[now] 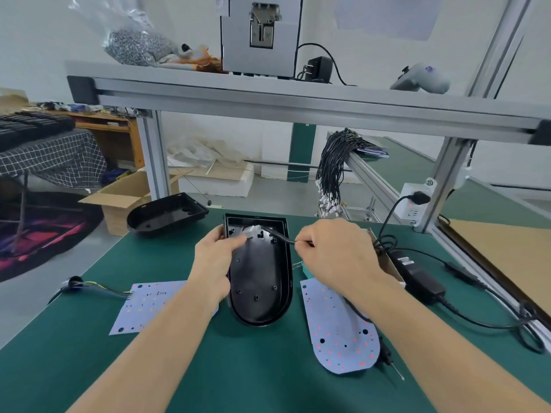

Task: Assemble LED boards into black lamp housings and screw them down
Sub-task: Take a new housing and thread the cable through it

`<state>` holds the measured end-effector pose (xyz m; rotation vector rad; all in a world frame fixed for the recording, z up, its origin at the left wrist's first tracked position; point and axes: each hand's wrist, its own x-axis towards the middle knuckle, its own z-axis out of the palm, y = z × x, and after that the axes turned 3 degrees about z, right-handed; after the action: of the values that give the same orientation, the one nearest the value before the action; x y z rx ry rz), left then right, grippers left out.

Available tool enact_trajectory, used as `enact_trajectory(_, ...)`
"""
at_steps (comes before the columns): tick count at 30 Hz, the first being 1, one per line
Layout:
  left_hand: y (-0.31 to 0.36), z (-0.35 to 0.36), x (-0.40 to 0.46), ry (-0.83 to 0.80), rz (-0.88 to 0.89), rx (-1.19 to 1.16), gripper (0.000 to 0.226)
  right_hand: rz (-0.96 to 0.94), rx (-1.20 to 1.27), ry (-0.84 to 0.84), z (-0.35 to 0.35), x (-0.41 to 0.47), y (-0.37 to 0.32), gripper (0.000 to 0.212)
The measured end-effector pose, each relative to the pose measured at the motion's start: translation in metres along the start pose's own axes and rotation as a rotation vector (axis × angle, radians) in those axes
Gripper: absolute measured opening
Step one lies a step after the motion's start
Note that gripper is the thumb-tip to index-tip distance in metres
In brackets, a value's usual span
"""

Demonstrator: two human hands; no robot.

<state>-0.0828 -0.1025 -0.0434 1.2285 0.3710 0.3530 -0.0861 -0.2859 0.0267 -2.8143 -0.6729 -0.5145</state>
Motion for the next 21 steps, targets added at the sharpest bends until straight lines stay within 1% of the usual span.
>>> enact_trajectory(1,0.000,0.004,-0.003,0.011,0.034,0.013,0.012,-0.040,0.038,-0.022,-0.002,0.000,-0.005,0.019)
enact_trajectory(3,0.001,0.009,-0.008,0.052,0.107,0.037,0.012,-0.094,0.219,-0.105,-0.007,0.001,-0.010,0.020)
enact_trajectory(5,0.005,0.010,-0.010,0.106,0.181,0.034,0.012,-0.070,0.358,-0.161,-0.014,0.006,-0.007,0.019)
enact_trajectory(7,0.010,0.014,-0.014,0.109,0.230,0.035,0.012,-0.048,0.340,-0.189,-0.016,0.013,-0.004,0.020)
enact_trajectory(10,0.014,0.030,-0.024,-0.009,0.278,0.086,0.018,-0.016,0.234,-0.115,-0.004,0.022,-0.011,0.023)
enact_trajectory(12,0.014,0.040,-0.027,-0.043,0.218,0.032,0.022,0.012,0.140,-0.078,0.010,0.028,-0.018,0.021)
enact_trajectory(13,0.015,0.043,-0.026,-0.031,0.155,-0.021,0.021,0.023,0.144,-0.099,0.014,0.029,-0.022,0.024)
enact_trajectory(14,0.017,0.042,-0.022,-0.001,0.103,-0.063,0.020,0.028,0.189,-0.128,0.017,0.028,-0.022,0.031)
enact_trajectory(16,0.022,0.035,-0.011,0.100,0.056,-0.071,0.017,0.050,0.296,-0.170,0.015,0.020,-0.017,0.049)
enact_trajectory(17,0.025,0.028,-0.004,0.161,0.051,-0.075,0.016,0.066,0.335,-0.209,0.013,0.015,-0.010,0.052)
enact_trajectory(18,0.029,0.020,0.001,0.221,0.046,-0.100,0.016,0.073,0.408,-0.274,0.012,0.010,-0.003,0.047)
enact_trajectory(19,0.032,0.013,0.004,0.261,0.044,-0.134,0.016,0.071,0.525,-0.352,0.011,0.002,0.003,0.034)
enact_trajectory(20,0.032,0.008,0.005,0.274,0.053,-0.158,0.016,0.057,0.629,-0.396,0.012,-0.004,0.006,0.017)
enact_trajectory(21,0.031,0.006,0.003,0.257,0.081,-0.148,0.016,0.052,0.715,-0.383,0.012,-0.008,0.006,0.009)
